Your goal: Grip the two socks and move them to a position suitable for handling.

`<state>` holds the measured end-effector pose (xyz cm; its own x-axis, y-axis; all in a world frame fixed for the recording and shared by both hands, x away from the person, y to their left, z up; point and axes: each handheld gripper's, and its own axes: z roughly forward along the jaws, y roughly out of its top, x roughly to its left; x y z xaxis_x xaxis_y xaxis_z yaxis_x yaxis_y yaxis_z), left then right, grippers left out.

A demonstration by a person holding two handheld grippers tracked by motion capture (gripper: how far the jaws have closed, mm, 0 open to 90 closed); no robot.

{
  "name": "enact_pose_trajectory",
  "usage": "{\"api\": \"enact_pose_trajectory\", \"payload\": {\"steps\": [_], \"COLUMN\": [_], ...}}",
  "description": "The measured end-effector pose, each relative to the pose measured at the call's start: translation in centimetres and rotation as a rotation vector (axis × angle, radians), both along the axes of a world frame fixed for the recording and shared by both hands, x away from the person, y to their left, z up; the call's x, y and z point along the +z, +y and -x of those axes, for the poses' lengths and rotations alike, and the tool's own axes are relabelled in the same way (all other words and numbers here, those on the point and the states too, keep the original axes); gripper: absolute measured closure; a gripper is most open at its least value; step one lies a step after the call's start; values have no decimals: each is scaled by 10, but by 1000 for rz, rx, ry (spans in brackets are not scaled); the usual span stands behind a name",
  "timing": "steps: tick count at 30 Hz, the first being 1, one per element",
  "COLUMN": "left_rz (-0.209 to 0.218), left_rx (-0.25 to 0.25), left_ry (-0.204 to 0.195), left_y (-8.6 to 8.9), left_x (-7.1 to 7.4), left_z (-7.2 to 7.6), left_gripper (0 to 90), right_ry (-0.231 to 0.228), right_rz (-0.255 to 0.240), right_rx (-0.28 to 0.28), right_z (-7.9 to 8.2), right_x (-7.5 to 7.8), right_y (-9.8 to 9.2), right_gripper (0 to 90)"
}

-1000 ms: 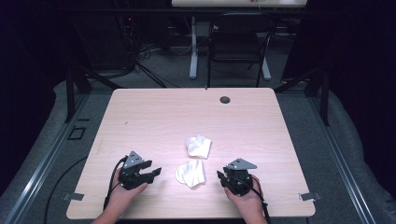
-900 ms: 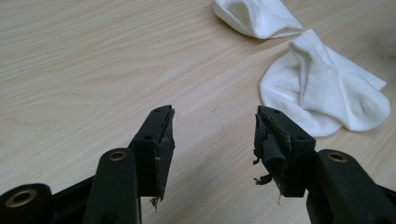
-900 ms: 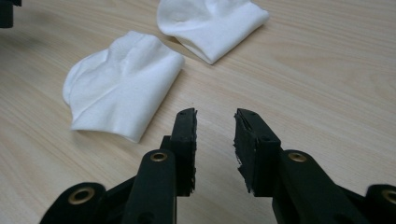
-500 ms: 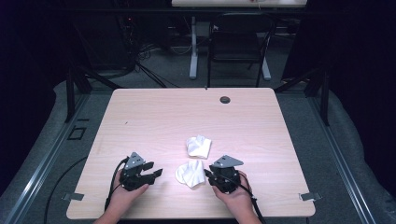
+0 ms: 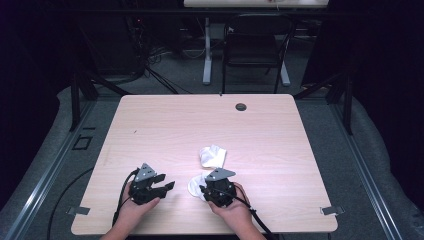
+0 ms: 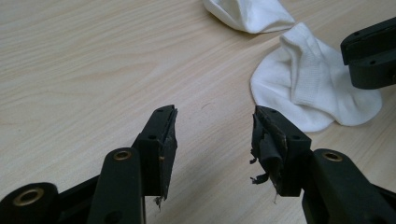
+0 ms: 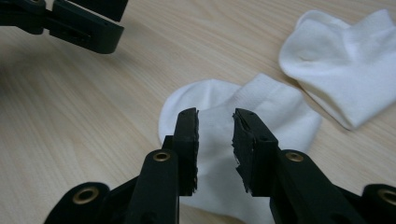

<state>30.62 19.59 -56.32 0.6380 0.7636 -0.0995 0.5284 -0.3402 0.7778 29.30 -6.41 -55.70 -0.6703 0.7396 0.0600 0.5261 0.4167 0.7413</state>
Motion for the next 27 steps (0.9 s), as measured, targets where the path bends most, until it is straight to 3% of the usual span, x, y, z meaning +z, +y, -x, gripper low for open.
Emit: {"api": "enact_pose_trajectory", "payload": {"steps": [8,16,17,21,23,24,27], "left_rz": [4,3,2,0,-1,-3,-4], "left_rx": [4,2,1,-2,-3,-4,-5], "left_ry": [1,0,0,-1,1,1,2], "left_y": [0,0,0,0,0,0,-1], "left_x": [0,0,0,0,0,-1,-1], "left_z": [0,0,0,0,0,0,0], "left_gripper": [502,503,503,503,503,503,502], "right_ry": [10,18,18,8,3,12,23], "right_rz": [52,102,125,125,126,124,112], "right_rx": [34,38,41,32,27,25,24], "right_z": [-3,-3,-3,-1,-1,0,0], "right_x": [-8,-15,-16,-17,-18,-17,-17], "right_y": [18,25,26,27,28,27,27], "right_gripper": [693,682,686,735,804,854,878]}}
